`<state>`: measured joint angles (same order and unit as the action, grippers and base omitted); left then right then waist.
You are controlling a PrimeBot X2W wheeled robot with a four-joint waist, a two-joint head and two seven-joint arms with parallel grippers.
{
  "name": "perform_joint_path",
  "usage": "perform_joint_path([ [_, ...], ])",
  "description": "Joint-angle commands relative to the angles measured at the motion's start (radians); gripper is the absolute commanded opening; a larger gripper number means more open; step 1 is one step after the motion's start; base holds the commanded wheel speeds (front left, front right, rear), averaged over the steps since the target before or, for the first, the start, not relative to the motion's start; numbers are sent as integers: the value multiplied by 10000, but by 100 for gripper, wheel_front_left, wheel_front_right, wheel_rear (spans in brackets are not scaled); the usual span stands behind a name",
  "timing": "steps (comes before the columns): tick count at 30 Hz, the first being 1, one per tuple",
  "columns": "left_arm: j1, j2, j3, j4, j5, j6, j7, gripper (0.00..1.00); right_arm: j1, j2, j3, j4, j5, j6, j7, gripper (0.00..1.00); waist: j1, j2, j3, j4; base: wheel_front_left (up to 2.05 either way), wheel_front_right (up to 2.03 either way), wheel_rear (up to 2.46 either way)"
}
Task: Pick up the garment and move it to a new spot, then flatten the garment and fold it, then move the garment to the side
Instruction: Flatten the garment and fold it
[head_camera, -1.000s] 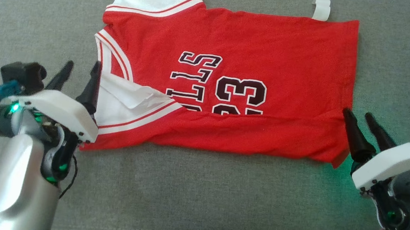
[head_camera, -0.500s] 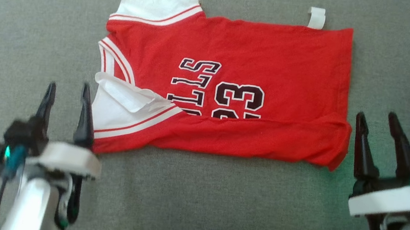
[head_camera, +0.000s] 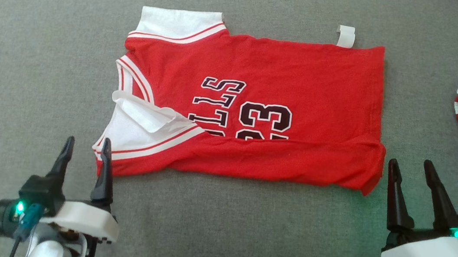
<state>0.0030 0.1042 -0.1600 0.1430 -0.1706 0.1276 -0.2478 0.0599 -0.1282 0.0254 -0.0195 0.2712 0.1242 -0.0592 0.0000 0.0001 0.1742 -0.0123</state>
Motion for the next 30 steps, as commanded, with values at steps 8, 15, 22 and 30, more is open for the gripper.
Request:
perform_joint_path([
  [8,-481,151,133,863,-534,-482,780,100,-214,-111,279,507,88,65,785,100,0,-1,302,-14,0,0,0],
  [15,-1045,157,235,1771,-1065,-777,1441,100,-726,-240,384,1189,234,65,1308,100,0,-1,744,-29,0,0,0],
  [22,-1605,109,321,2442,-1626,-1050,2047,100,-1328,-231,456,1826,383,65,2074,100,0,-1,1070,-23,0,0,0],
  [30,-1955,226,99,2657,-1974,-1536,2878,0,-1817,-90,616,2308,596,65,3060,28,0,-1,1229,-10,0,0,0],
])
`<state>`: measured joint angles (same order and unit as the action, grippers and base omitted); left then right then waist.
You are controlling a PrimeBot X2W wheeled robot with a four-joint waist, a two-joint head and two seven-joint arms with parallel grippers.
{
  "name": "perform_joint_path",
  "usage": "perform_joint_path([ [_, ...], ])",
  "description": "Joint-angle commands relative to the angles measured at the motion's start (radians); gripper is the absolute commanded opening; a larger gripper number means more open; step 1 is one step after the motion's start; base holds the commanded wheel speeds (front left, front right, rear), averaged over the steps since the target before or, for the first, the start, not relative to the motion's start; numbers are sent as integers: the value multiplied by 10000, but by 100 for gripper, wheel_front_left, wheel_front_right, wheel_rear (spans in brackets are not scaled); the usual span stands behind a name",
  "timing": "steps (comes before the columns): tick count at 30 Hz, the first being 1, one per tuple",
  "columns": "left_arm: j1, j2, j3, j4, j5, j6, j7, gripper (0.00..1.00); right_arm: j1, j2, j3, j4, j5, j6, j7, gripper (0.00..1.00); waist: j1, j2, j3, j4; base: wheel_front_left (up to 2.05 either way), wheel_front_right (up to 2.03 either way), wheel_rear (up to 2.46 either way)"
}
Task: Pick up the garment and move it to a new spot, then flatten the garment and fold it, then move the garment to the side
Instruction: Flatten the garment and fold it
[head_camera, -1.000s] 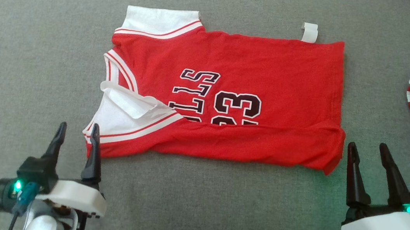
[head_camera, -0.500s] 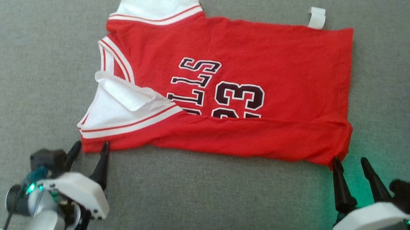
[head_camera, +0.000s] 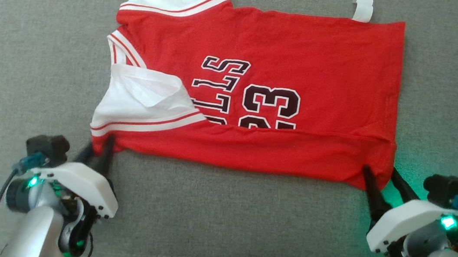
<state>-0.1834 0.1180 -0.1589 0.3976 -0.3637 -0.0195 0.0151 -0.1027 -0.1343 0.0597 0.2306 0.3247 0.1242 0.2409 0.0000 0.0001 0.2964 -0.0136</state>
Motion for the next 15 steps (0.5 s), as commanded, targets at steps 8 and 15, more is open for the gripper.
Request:
perform_joint_path([
  [8,159,194,131,-703,-51,93,58,0,-40,-46,140,-483,312,65,179,0,0,-1,-36,97,0,0,0],
  [15,1152,305,312,-1695,-151,464,150,0,780,-68,-71,-1151,291,65,336,0,0,-1,-486,181,0,0,0],
])
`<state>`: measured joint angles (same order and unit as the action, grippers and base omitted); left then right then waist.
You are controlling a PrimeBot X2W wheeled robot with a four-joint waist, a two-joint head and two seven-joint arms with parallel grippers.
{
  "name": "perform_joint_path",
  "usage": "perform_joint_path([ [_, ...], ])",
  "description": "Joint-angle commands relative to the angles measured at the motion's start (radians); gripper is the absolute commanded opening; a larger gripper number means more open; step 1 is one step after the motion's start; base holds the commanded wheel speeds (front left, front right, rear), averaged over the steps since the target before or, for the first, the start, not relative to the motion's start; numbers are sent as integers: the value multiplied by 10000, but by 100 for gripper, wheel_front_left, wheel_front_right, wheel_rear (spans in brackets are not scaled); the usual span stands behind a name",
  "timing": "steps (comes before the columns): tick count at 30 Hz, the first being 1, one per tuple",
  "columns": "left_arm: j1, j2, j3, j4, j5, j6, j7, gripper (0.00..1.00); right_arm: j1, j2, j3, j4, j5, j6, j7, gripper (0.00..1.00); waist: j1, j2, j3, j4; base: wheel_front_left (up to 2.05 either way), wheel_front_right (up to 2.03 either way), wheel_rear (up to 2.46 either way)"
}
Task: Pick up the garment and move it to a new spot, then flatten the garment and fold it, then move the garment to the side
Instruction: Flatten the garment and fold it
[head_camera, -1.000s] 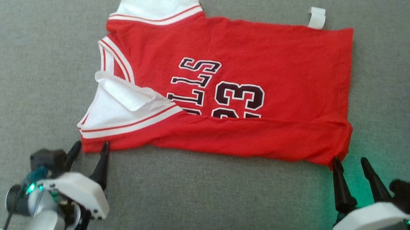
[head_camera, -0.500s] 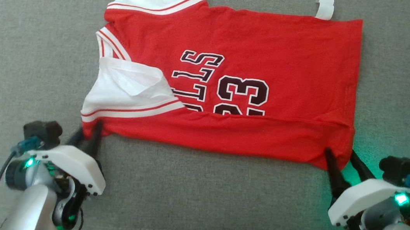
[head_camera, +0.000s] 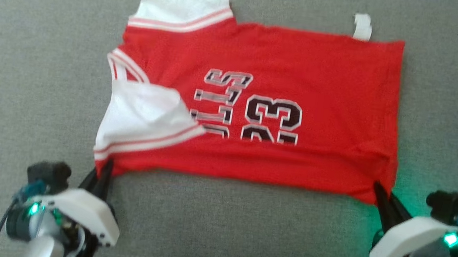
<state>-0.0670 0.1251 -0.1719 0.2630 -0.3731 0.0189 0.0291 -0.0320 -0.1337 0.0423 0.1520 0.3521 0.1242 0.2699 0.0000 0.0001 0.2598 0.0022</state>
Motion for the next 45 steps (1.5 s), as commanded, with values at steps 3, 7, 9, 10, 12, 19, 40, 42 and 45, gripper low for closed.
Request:
perform_joint_path([
  [3,530,259,510,-733,-130,273,206,0,503,-36,21,-543,63,65,262,0,0,-1,-390,89,0,0,0],
  [7,1150,303,574,-1119,-226,480,500,0,938,38,-86,-728,52,65,430,0,0,-1,-665,150,0,0,0],
  [9,1385,319,559,-1248,-244,552,639,0,1087,76,-121,-763,44,65,505,0,0,-1,-778,168,0,0,0],
  [10,1487,318,542,-1292,-259,578,709,0,1150,94,-126,-785,35,65,528,0,0,-1,-825,171,0,0,0],
  [12,1594,303,524,-1355,-254,646,738,0,1264,127,-126,-809,50,65,588,6,0,-1,-890,186,0,0,0],
  [19,1455,240,343,-1417,7,805,475,100,1443,260,-239,-1226,-36,65,308,100,0,-1,-1035,157,0,0,0],
  [40,327,610,58,-3160,1794,1688,-1801,100,813,341,-193,-3763,-976,65,-1651,100,0,-1,-1227,-10,0,0,0],
  [42,198,634,5,-3179,1822,1661,-1776,100,764,366,-245,-3805,-957,65,-1664,100,0,-1,-1088,-18,0,0,0],
  [45,-282,602,-147,-3083,1716,1445,-1635,100,653,404,-319,-3873,-926,65,-1652,100,0,-1,-731,-26,0,0,0],
])
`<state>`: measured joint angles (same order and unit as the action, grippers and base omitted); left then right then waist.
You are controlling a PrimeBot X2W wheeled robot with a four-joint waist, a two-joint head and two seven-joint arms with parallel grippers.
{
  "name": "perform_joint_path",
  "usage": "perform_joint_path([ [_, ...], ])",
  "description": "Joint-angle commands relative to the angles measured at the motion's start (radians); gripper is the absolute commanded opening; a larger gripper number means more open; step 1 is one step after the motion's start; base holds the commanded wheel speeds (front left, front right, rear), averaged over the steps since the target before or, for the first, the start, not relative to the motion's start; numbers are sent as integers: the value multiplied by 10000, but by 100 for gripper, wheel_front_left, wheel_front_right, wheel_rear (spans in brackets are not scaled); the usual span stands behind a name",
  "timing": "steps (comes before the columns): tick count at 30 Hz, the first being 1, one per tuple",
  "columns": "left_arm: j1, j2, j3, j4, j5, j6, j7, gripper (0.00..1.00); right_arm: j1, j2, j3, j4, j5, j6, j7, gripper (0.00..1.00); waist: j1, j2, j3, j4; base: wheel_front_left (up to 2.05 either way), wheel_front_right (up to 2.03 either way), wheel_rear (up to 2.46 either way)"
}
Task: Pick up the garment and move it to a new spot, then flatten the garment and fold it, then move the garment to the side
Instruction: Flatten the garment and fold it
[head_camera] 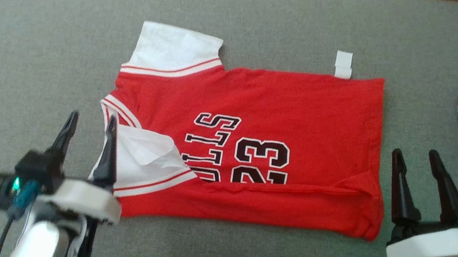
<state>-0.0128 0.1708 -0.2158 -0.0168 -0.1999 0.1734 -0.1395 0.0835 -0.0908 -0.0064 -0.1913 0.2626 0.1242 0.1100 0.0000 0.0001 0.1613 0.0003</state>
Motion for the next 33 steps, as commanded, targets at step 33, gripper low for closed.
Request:
perform_joint_path([
  [33,-10580,59,-144,11258,-597,-1974,1590,100,-1994,166,662,347,547,65,-580,100,0,-1,3384,-1162,0,0,0],
])
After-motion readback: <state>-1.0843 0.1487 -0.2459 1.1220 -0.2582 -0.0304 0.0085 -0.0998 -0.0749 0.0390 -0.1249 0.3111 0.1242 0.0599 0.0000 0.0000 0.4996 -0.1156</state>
